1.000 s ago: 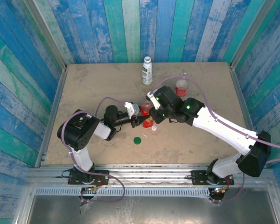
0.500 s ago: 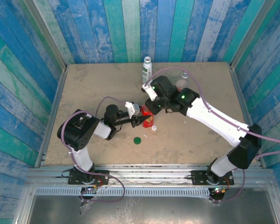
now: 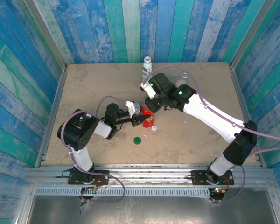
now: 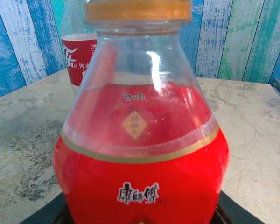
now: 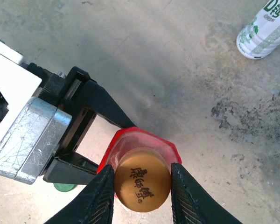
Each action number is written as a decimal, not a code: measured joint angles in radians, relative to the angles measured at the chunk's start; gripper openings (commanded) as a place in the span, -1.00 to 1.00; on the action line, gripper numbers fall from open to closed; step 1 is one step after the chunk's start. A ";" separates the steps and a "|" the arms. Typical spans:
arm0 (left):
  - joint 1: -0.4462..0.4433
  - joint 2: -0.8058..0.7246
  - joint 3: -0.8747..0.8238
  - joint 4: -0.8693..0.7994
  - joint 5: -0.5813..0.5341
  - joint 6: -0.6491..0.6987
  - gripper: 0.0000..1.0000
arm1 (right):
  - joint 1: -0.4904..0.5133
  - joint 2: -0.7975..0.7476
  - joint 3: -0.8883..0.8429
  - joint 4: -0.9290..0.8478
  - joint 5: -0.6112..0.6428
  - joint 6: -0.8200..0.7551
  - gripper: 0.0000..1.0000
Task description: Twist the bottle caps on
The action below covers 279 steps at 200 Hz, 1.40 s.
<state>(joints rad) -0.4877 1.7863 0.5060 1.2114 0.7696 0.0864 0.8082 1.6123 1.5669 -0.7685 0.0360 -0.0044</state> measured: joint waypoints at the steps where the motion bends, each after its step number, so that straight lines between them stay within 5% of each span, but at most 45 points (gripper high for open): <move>1: 0.000 0.000 0.000 0.000 0.000 0.000 -0.03 | 0.000 0.001 0.002 -0.002 0.000 0.000 -0.31; 108: 0.005 0.000 0.000 -0.004 0.007 0.009 -0.03 | -0.016 0.119 0.188 -0.191 -0.036 0.007 -0.35; 151: 0.002 0.000 0.002 -0.005 0.017 0.014 -0.03 | -0.023 0.159 0.215 -0.245 -0.063 0.011 -0.17; 222: 0.002 0.000 0.005 -0.009 0.019 0.014 -0.04 | -0.023 0.156 0.214 -0.250 -0.062 0.014 0.41; 279: 0.002 0.000 0.005 -0.009 0.027 0.010 -0.04 | -0.023 0.011 0.163 -0.179 -0.064 0.029 0.41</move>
<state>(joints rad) -0.4854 1.7863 0.5106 1.2026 0.7963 0.0959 0.7849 1.6230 1.7298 -0.9474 -0.0280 0.0250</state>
